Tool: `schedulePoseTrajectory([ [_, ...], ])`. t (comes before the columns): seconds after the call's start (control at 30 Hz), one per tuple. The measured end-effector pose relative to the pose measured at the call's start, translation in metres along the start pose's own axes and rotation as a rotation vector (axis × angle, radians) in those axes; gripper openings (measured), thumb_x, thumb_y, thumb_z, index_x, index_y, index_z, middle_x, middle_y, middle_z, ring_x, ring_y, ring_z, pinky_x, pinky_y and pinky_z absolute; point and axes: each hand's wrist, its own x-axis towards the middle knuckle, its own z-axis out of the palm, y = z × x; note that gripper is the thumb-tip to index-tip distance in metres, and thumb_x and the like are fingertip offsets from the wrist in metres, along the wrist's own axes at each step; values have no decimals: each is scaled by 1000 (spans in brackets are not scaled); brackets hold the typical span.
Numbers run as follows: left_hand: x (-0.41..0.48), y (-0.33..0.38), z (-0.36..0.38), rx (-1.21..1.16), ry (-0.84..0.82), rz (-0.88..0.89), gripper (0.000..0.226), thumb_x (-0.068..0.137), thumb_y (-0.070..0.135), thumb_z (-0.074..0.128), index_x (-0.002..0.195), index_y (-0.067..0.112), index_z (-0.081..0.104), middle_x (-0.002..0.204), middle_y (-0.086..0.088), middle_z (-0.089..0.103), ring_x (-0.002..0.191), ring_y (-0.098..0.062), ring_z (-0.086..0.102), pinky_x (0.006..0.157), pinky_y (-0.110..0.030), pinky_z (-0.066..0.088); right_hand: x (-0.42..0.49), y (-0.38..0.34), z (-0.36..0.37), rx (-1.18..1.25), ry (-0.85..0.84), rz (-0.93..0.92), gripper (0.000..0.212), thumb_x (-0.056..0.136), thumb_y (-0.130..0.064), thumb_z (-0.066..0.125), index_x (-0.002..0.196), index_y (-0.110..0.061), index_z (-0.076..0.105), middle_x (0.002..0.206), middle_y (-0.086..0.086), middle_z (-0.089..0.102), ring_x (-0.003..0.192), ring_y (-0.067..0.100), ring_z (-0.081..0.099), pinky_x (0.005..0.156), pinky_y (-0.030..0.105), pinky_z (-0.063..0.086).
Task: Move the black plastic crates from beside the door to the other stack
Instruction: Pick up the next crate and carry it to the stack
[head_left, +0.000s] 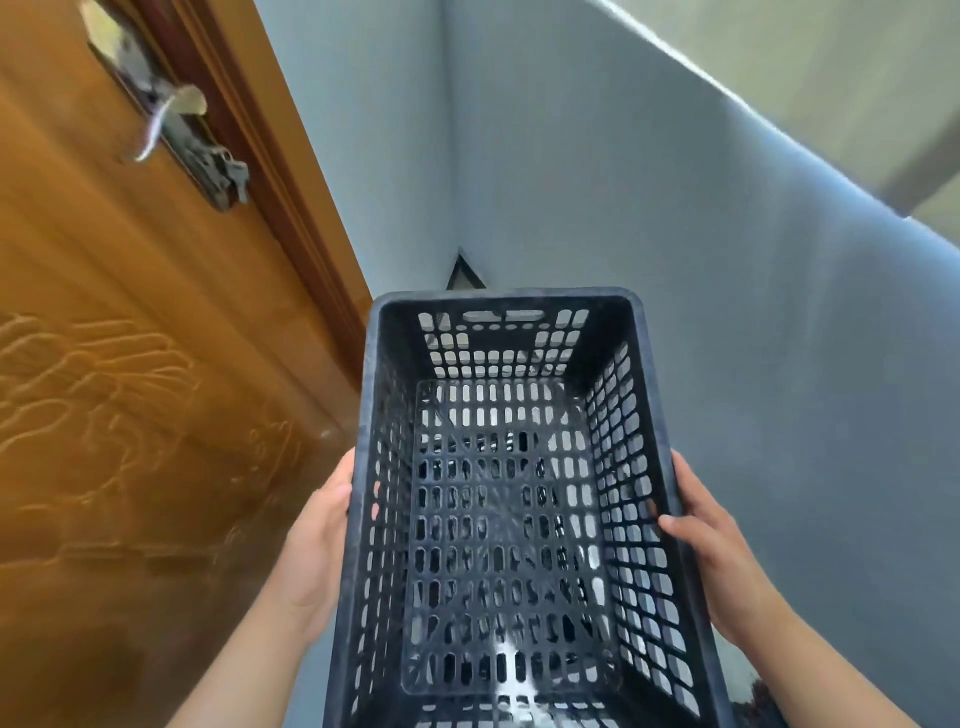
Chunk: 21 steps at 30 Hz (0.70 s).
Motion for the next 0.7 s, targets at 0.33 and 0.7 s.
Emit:
schedulePoseTrajectory([
  [0.33, -63, 129, 30, -57, -42, 64, 43, 107, 37, 21, 133, 31, 55, 127, 15, 73, 114, -5, 69, 91, -35, 49, -53, -137, 13, 82, -105, -228, 63, 84, -11, 46, 146, -23, 56, 142, 15, 64, 127, 38, 64, 103, 50, 55],
  [0.7, -132, 237, 63, 62, -53, 278, 43, 109, 39, 22, 137, 35, 54, 117, 30, 72, 106, 9, 68, 84, -20, 57, -113, -264, 19, 136, -193, -360, 48, 104, -18, 31, 142, -20, 60, 142, 13, 66, 127, 32, 65, 95, 41, 57],
])
